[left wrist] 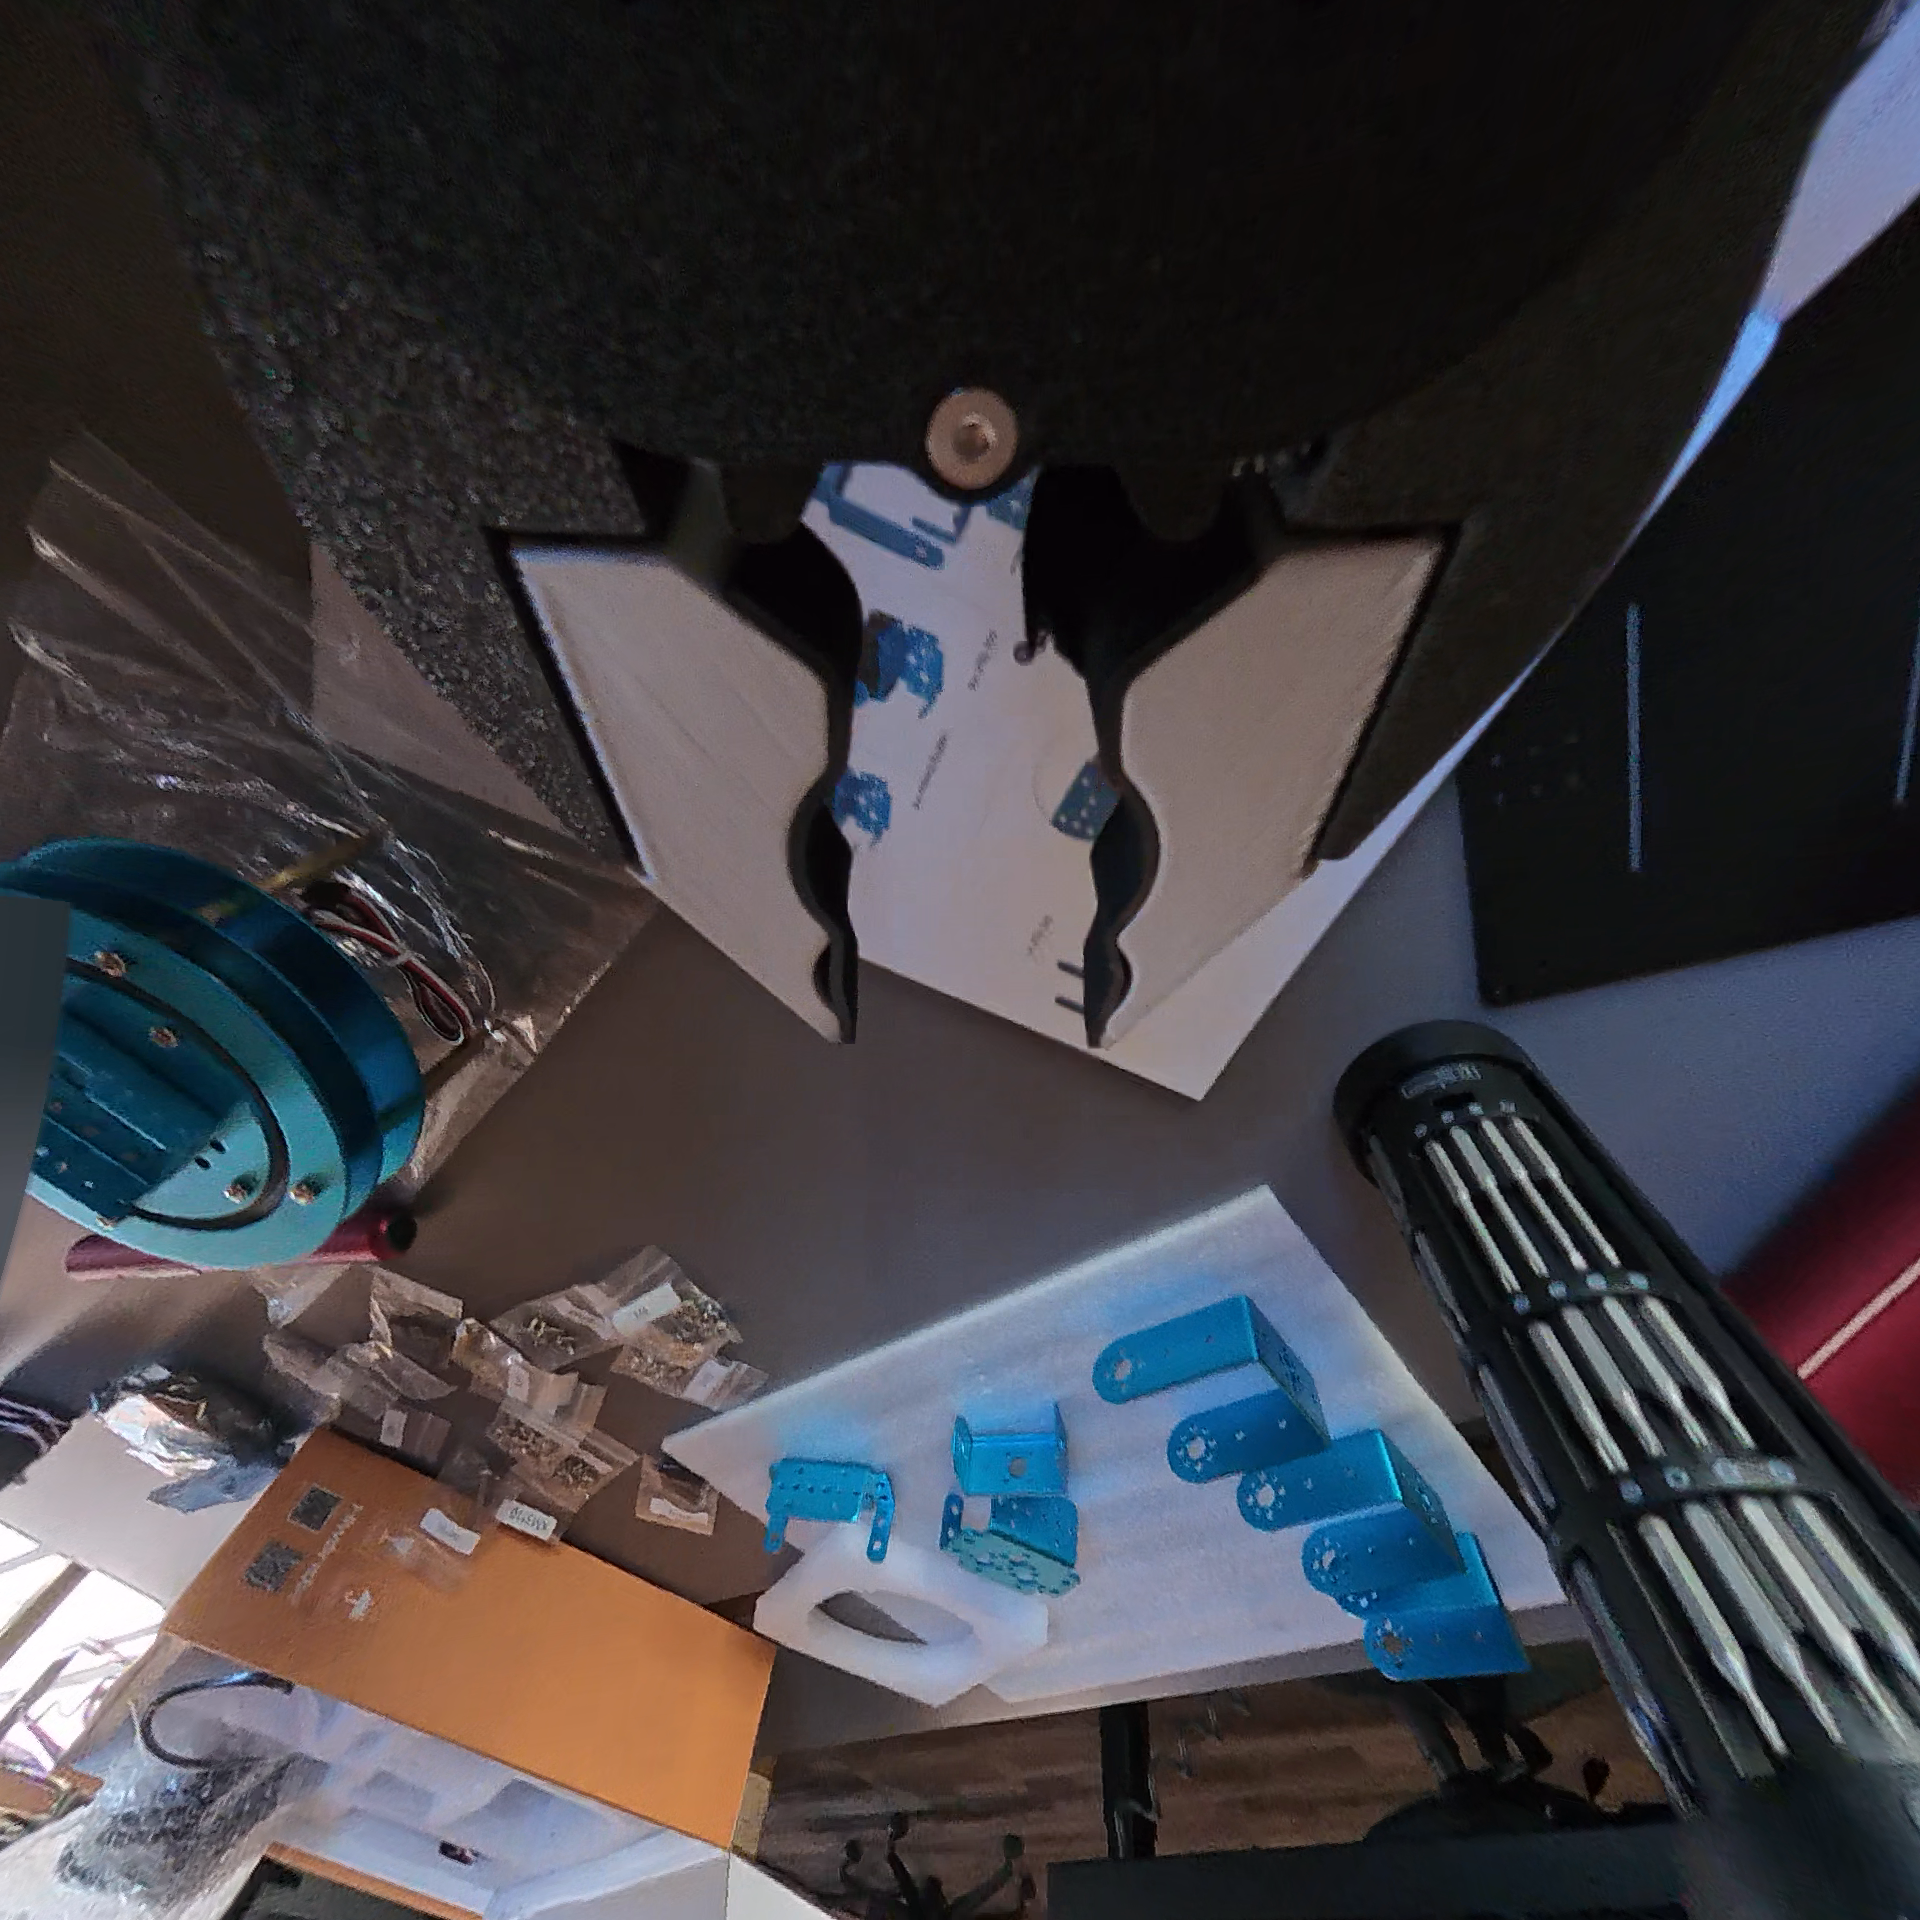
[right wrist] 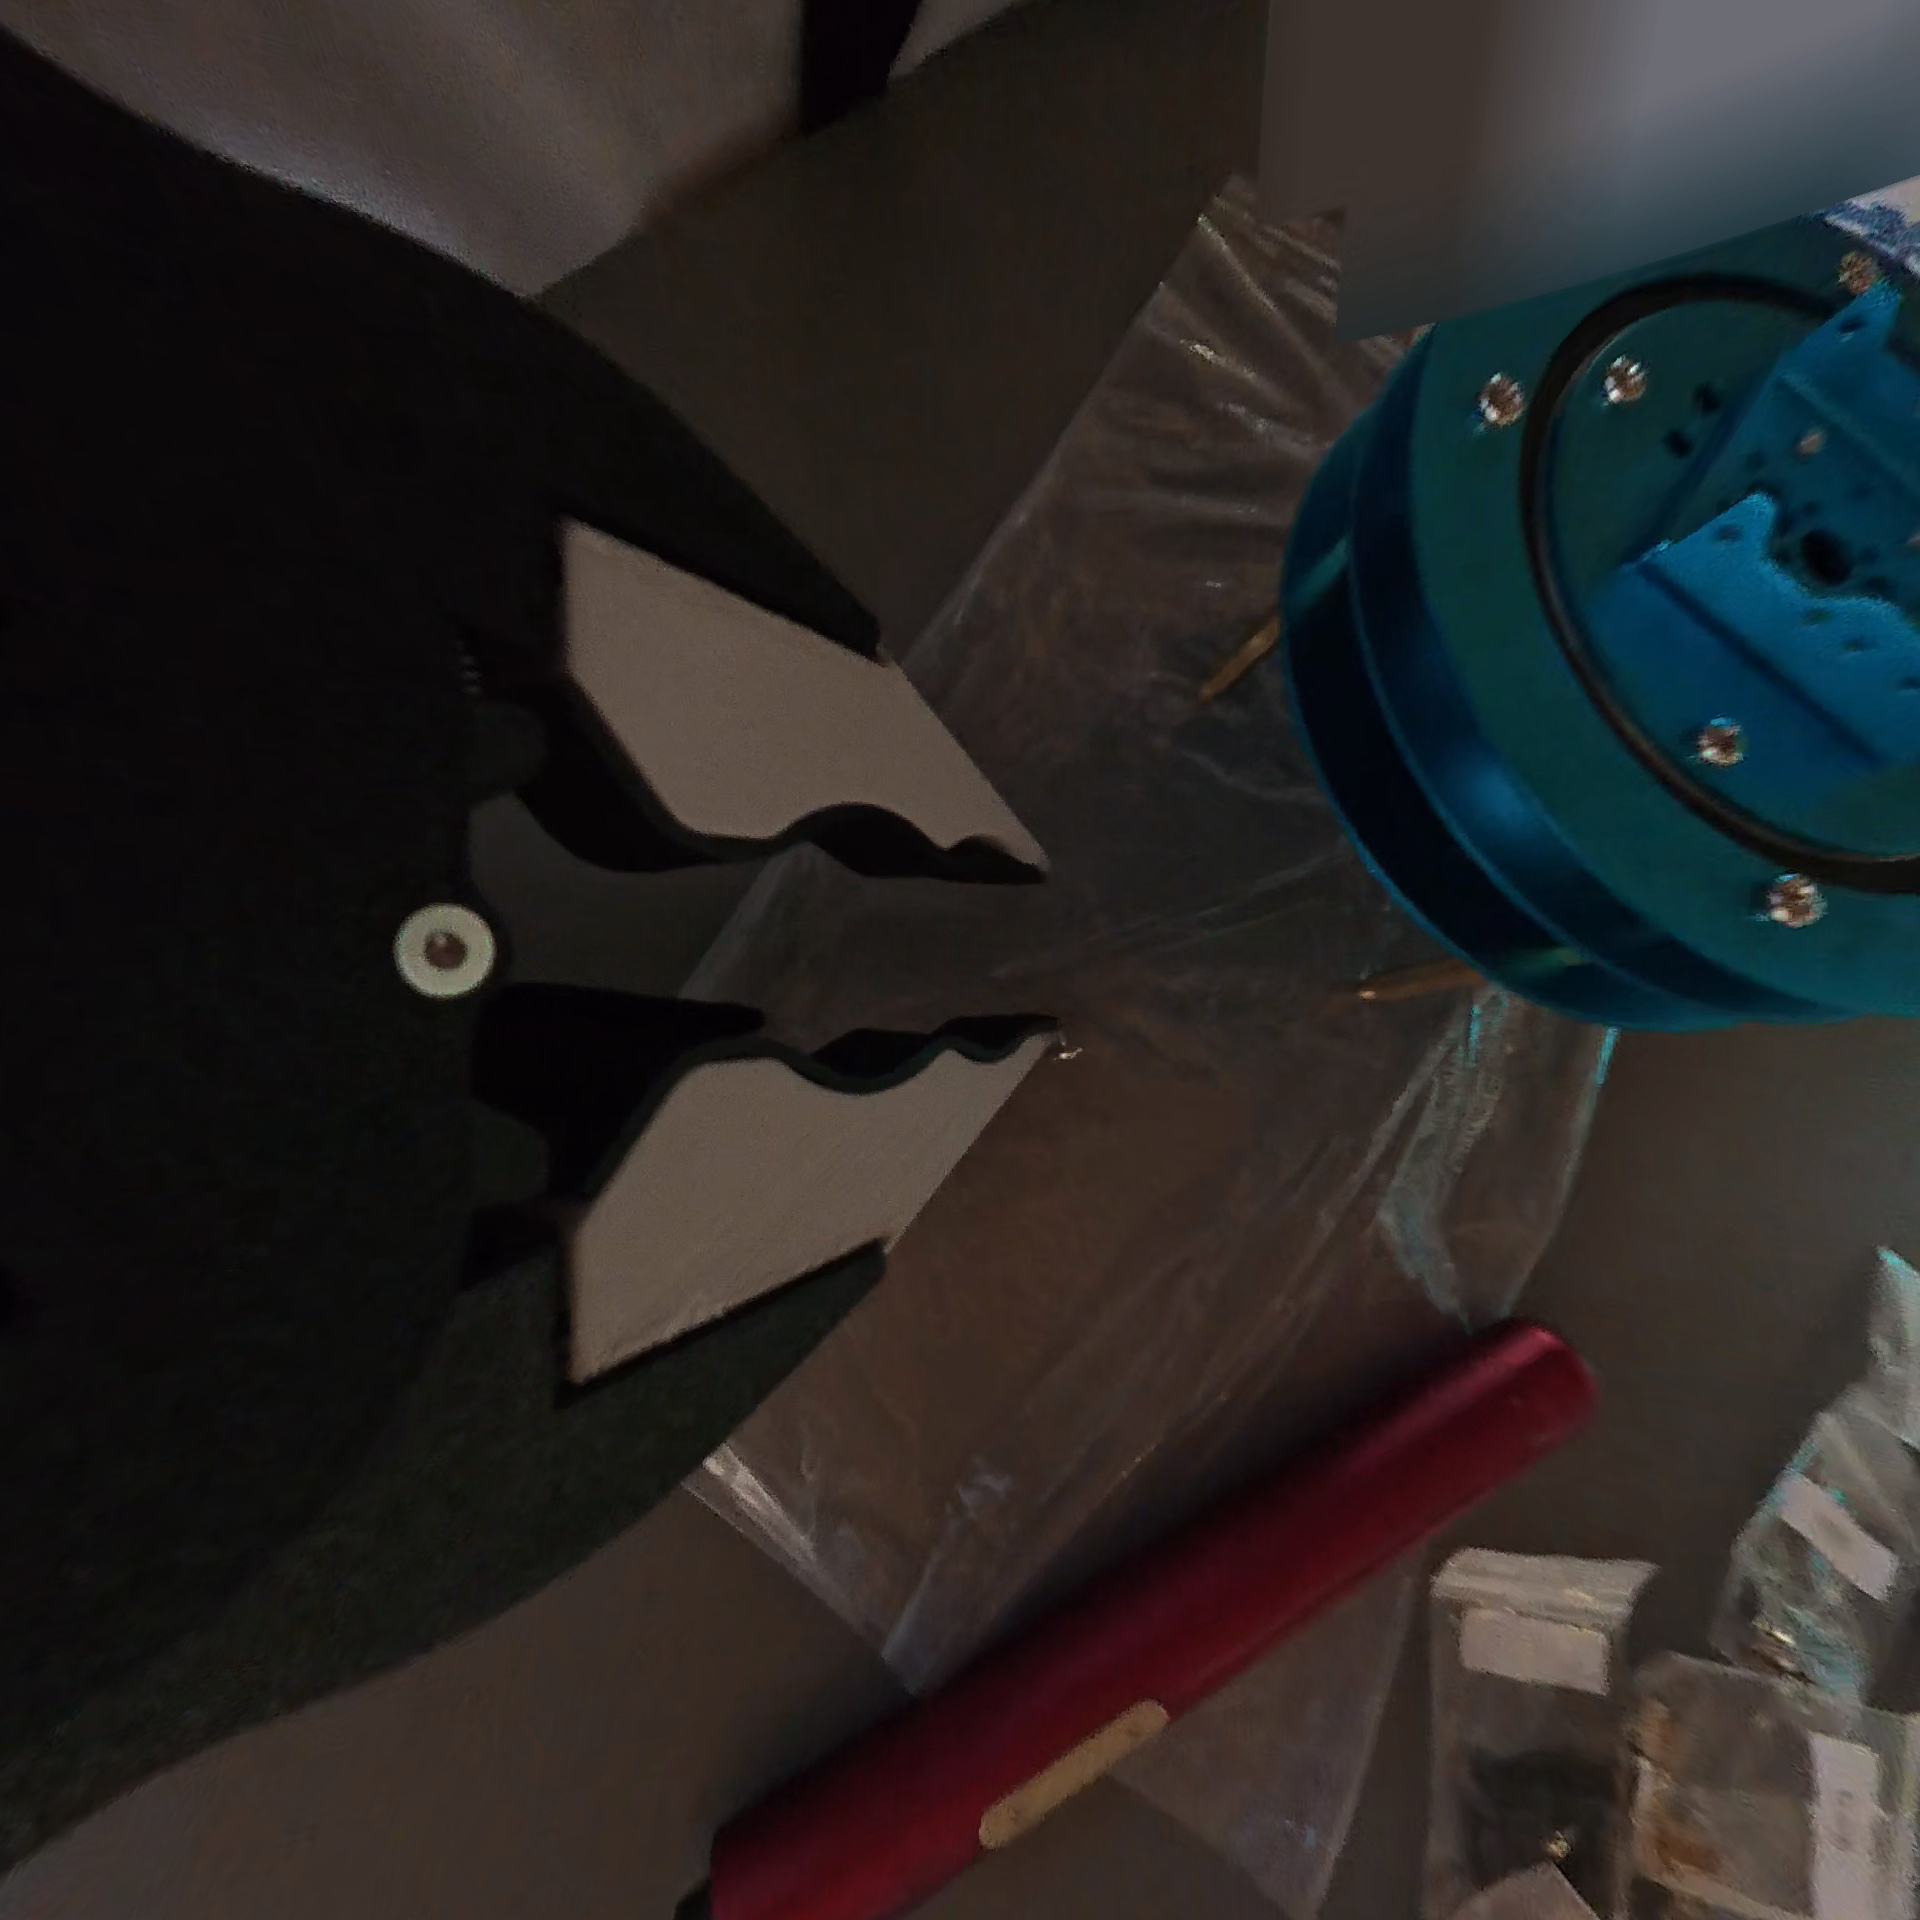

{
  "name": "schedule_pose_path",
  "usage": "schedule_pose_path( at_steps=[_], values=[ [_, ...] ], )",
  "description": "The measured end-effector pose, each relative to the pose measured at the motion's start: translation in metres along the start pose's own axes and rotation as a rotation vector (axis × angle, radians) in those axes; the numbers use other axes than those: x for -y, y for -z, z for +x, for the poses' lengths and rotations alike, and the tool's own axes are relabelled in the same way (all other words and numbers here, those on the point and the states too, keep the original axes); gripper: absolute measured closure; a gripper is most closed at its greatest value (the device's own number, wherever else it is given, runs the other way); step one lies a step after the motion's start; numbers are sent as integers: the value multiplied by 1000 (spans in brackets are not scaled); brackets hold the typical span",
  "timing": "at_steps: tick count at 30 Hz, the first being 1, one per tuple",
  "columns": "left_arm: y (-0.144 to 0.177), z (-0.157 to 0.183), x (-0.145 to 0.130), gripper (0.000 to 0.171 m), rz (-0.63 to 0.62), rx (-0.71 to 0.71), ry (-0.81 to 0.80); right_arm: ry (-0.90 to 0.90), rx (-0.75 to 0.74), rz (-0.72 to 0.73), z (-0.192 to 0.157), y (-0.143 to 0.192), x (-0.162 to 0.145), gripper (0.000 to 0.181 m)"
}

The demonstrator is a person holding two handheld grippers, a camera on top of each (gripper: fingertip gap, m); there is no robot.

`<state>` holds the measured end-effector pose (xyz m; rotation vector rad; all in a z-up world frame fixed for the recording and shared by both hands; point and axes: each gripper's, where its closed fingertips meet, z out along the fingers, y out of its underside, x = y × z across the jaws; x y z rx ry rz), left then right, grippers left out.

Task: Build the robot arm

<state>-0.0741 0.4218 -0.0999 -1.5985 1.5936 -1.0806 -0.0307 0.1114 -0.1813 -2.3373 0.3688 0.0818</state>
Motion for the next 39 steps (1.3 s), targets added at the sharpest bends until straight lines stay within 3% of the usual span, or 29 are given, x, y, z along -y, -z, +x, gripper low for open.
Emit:
schedule_pose_path(
  at_steps=[5, 14, 27, 32, 39],
  values=[
    [-15, -6, 10, 129, 3, -51, -12, -18, -42, -7, 5, -3, 4, 158],
    [-5, -18, 13, 129, 50, -35, -16, -15, -187, -23, 14, -7, 8, 169],
    [-13, -22, 4, 129, 27, -57, -14, -52, -201, 23, 21, -3, 8, 181],
    [-10, -25, 10, 129, 66, -54, -20, -100, -139, 221, 21, 20, 31, 181],
    [-14, -16, 16, 129, 115, -116, -23, -32, -28, 679, 17, 80, 83, 181]
  ],
)
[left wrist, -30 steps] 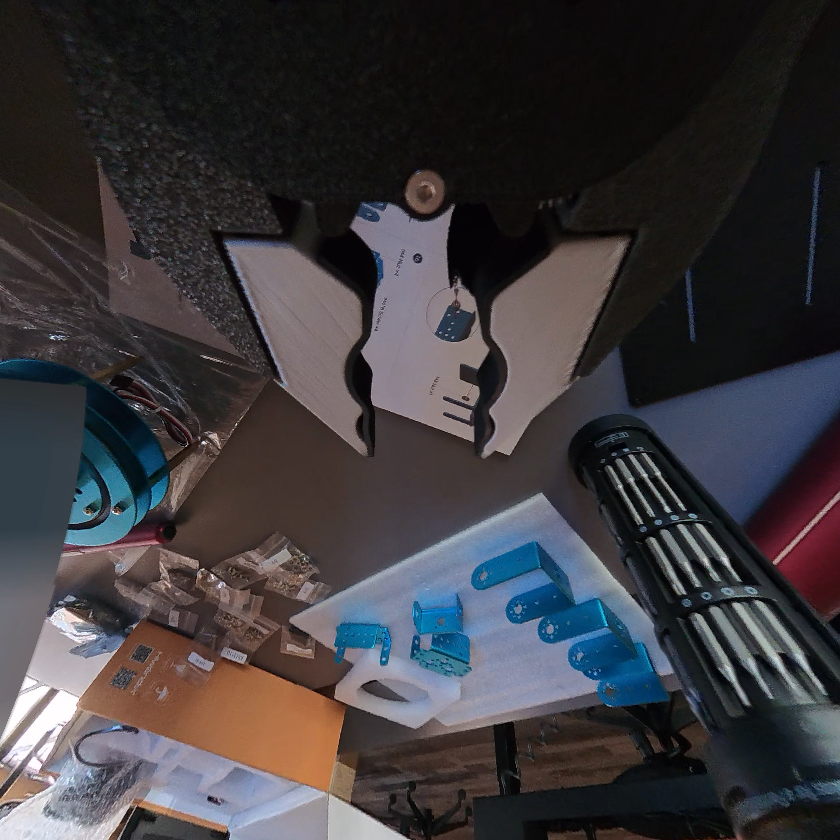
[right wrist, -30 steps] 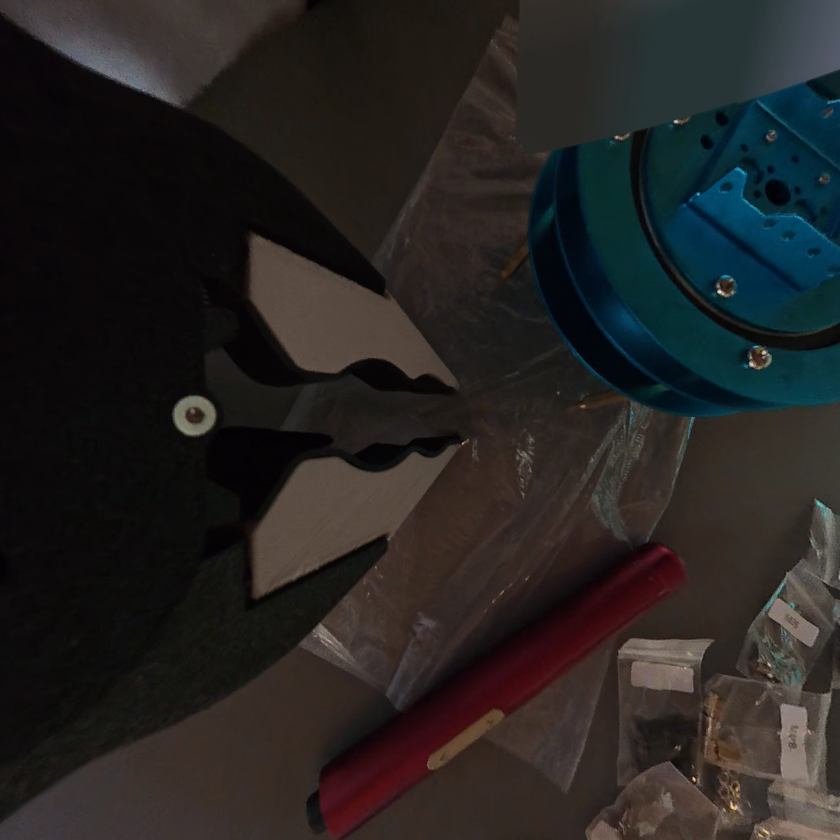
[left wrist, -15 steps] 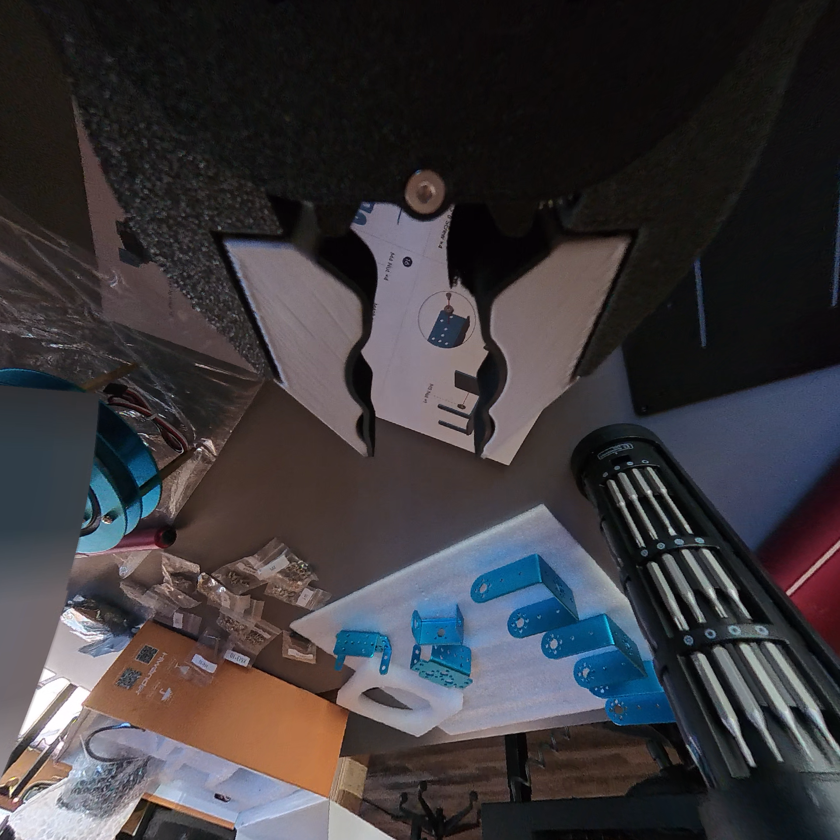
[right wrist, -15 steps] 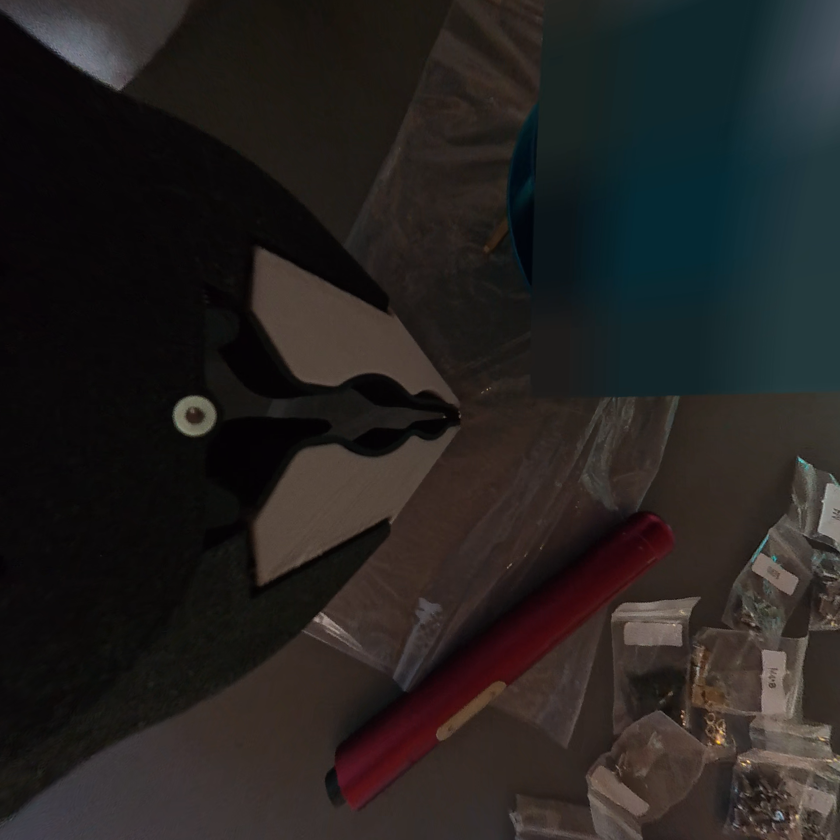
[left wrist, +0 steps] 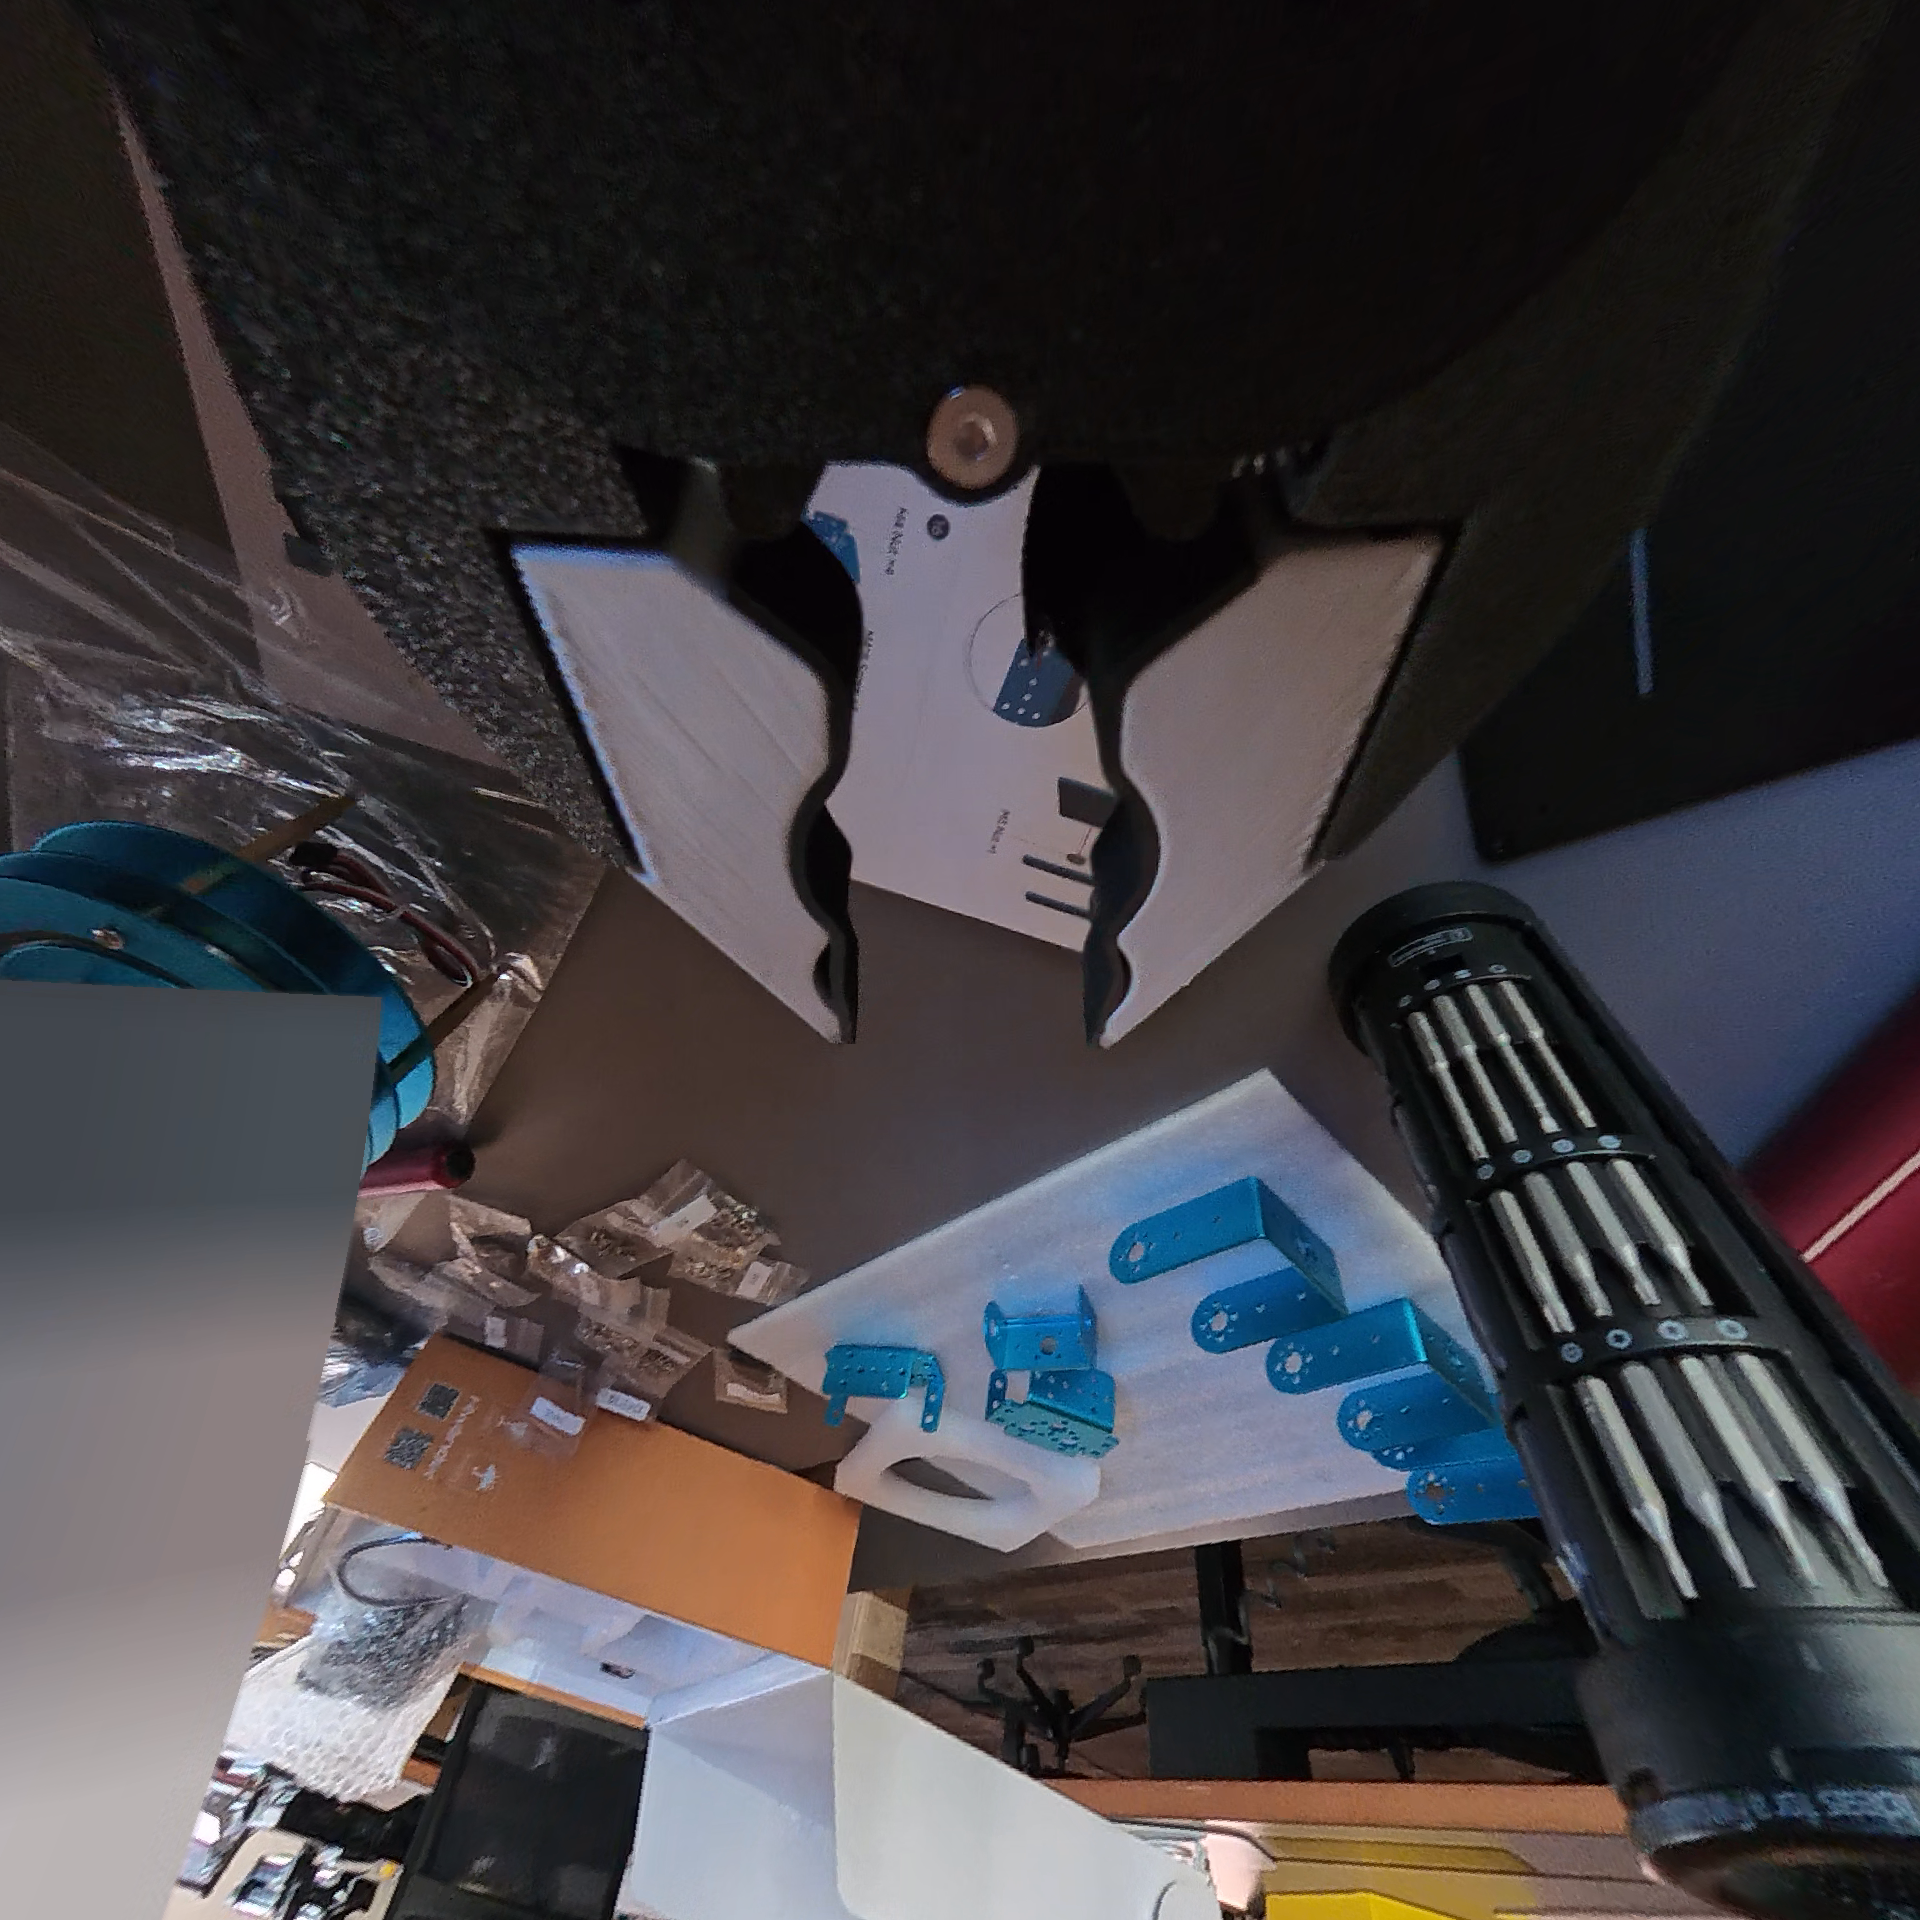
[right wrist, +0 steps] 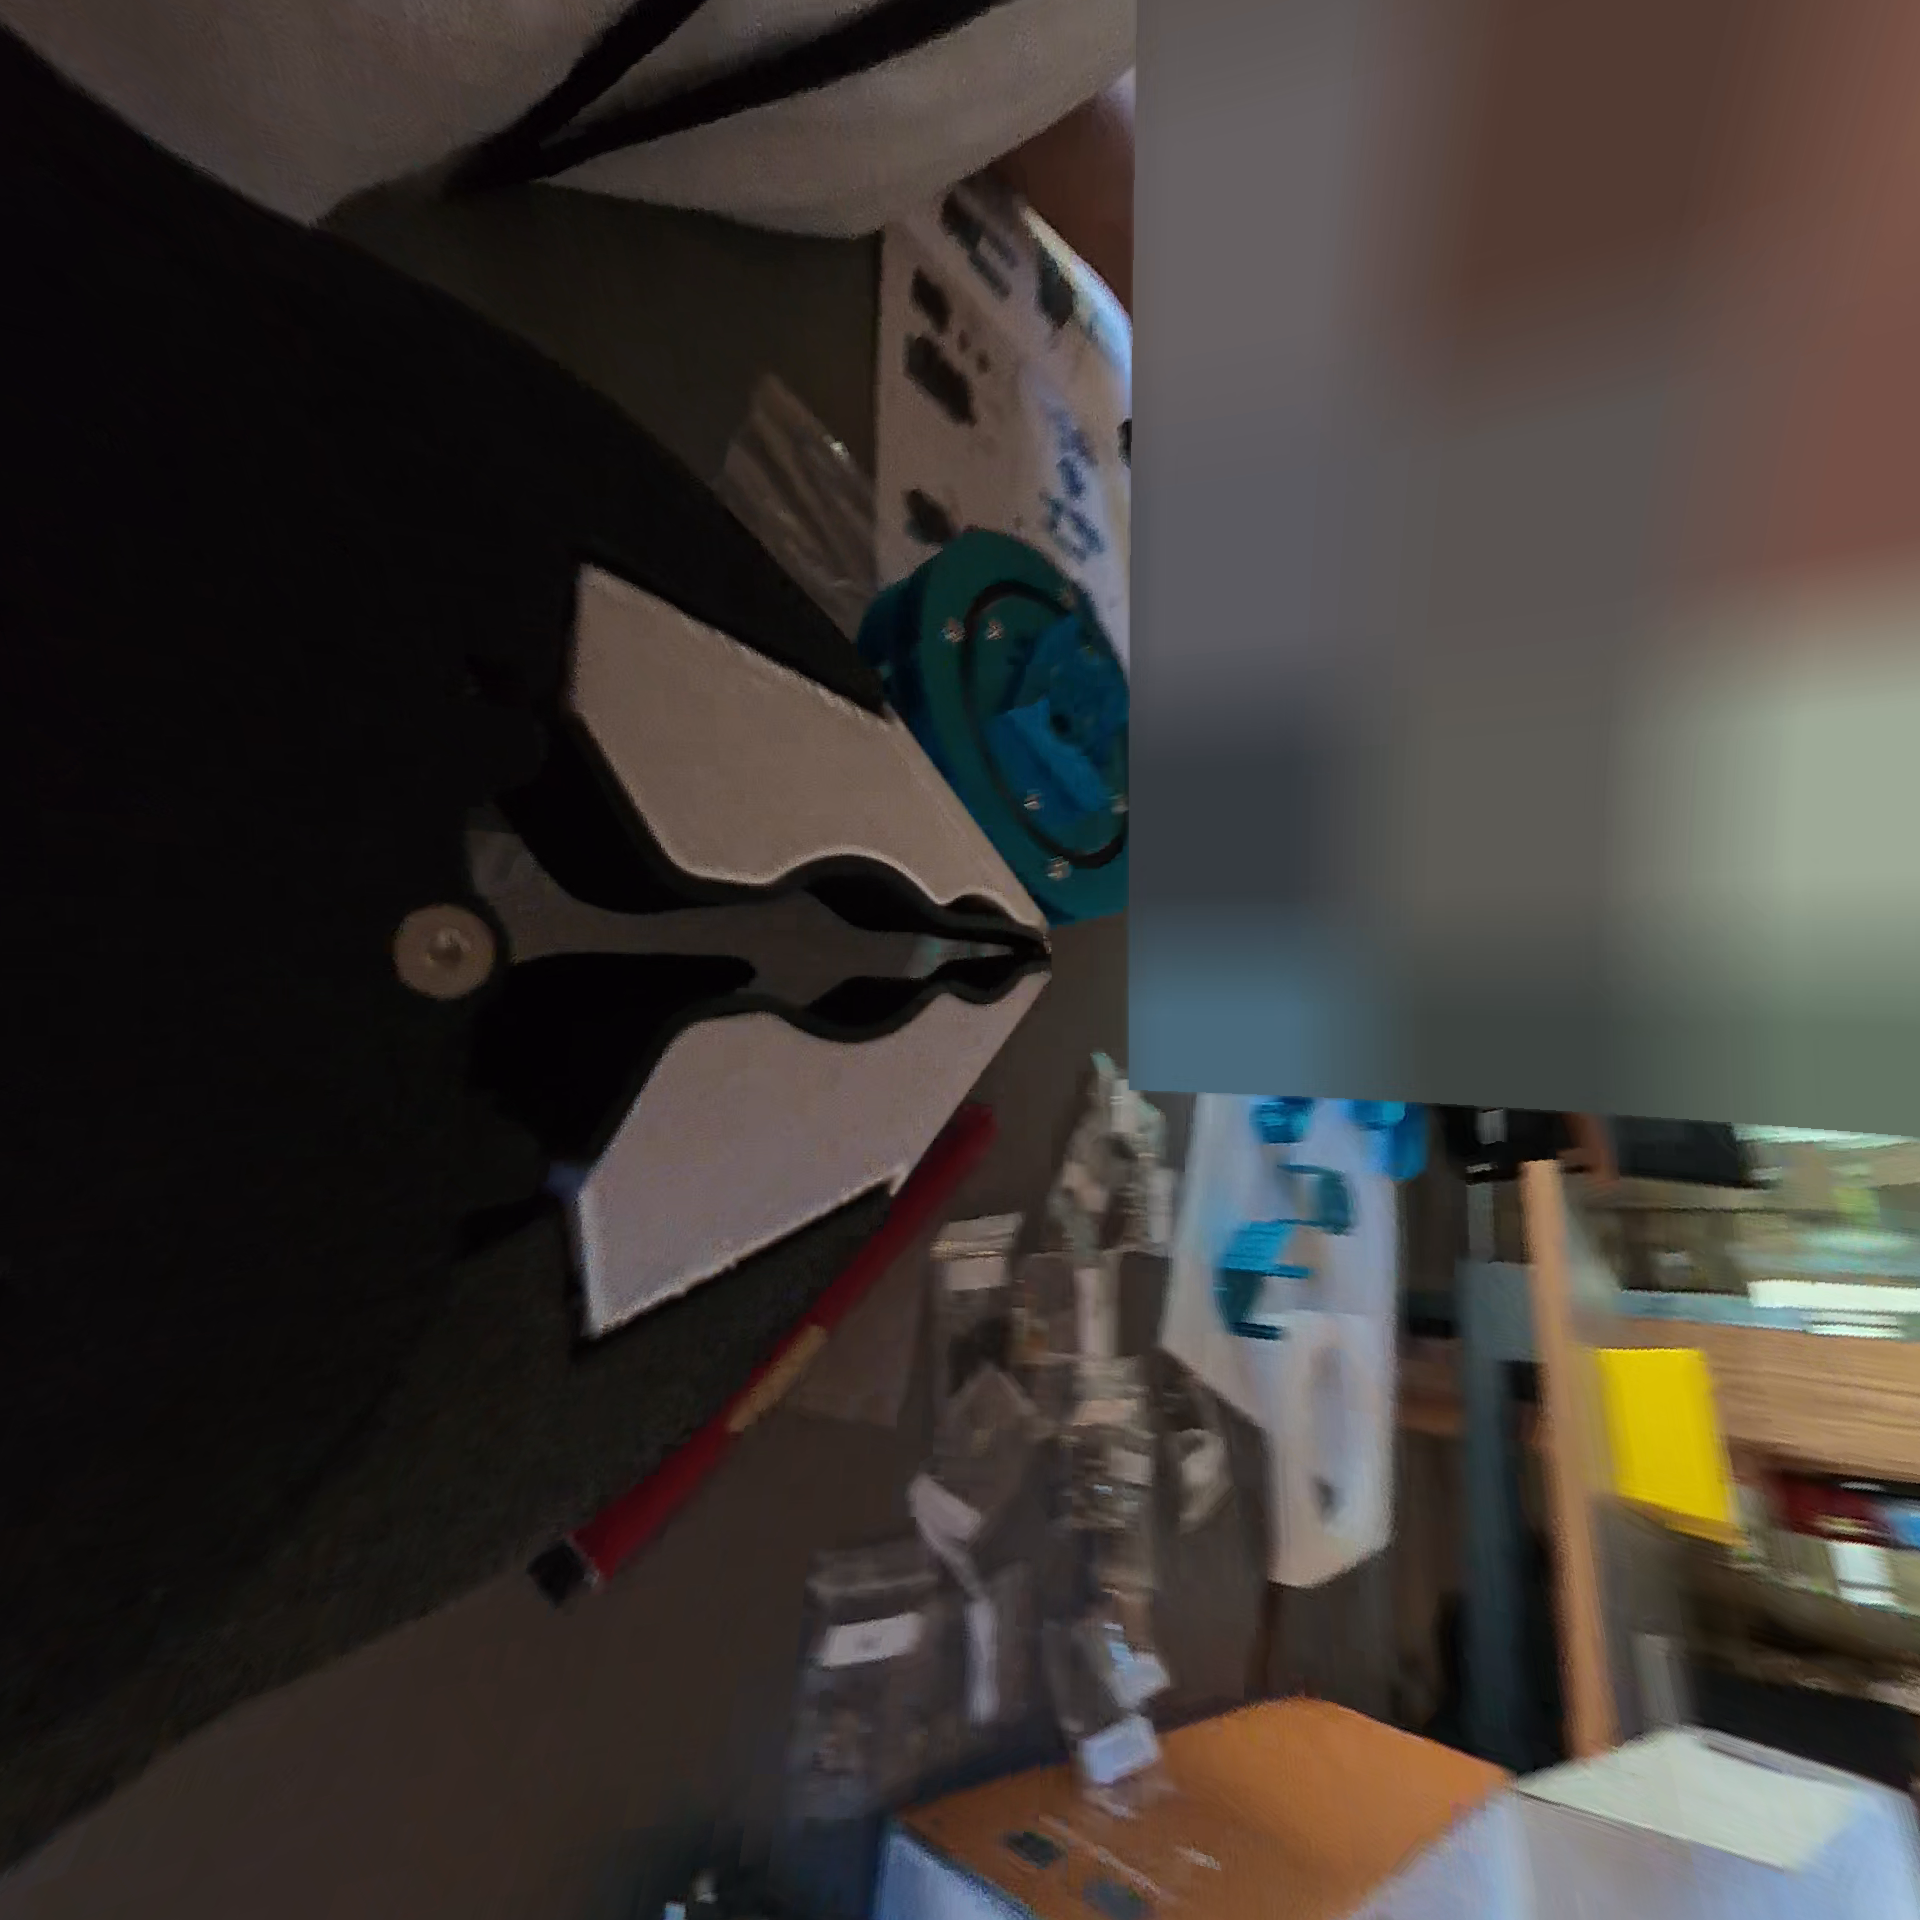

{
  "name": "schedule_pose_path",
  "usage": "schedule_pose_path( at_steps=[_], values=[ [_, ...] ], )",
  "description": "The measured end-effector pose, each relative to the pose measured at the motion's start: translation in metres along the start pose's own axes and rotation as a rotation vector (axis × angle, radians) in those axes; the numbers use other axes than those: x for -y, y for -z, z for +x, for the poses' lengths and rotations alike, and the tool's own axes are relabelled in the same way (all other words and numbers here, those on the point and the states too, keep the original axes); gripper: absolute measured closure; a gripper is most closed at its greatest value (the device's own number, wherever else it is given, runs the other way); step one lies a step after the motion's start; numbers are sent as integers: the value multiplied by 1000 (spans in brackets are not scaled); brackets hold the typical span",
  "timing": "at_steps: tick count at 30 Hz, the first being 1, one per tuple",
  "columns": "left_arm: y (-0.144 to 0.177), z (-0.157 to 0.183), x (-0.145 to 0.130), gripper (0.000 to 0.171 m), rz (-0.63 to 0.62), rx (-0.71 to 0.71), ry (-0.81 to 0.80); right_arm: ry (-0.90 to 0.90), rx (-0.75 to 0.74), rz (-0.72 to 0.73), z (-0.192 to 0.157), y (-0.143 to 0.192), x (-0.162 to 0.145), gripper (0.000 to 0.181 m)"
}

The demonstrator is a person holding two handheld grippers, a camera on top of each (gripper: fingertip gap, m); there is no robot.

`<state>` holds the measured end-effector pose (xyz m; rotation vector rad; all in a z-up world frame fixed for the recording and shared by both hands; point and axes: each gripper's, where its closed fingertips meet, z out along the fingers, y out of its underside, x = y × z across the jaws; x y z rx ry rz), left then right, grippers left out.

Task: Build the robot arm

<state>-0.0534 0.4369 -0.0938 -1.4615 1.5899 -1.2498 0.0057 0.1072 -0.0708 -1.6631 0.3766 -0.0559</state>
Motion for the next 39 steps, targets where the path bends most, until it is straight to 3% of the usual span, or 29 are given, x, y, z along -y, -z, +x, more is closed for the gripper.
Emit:
schedule_pose_path(
  at_steps=[3, 9, 15, 21, 23, 26, 28, 32, 35, 39],
  values=[
    [0, 9, 3, 129, 5, -40, 7, 20, 105, 152, -4, 7, 25, 181],
    [6, 20, 7, 129, 32, -60, -3, 40, 228, 301, -2, 18, 53, 181],
    [9, 27, 9, 129, 46, -61, -34, 18, 276, 372, 0, 22, 65, 181],
    [10, 24, 8, 129, 40, -55, -29, 23, 258, 353, 2, 23, 61, 181],
    [11, 22, 8, 129, 40, -44, -36, 25, 225, 269, 5, 19, 49, 181],
    [15, 15, 9, 129, 38, -4, -56, 23, 155, -108, 11, 5, -9, 181],
    [23, 0, 12, 129, 36, 80, -85, 70, 53, -284, 20, 4, -42, 181],
    [49, -44, 7, 130, -14, 265, -44, 60, -30, -361, 23, -1, -60, 181],
    [68, -58, 0, 132, -40, 249, -12, 114, -143, -396, 34, -4, -64, 181],
    [76, -81, -8, 133, -69, 252, -83, 197, -255, -432, 42, -9, -66, 181]
  ],
)
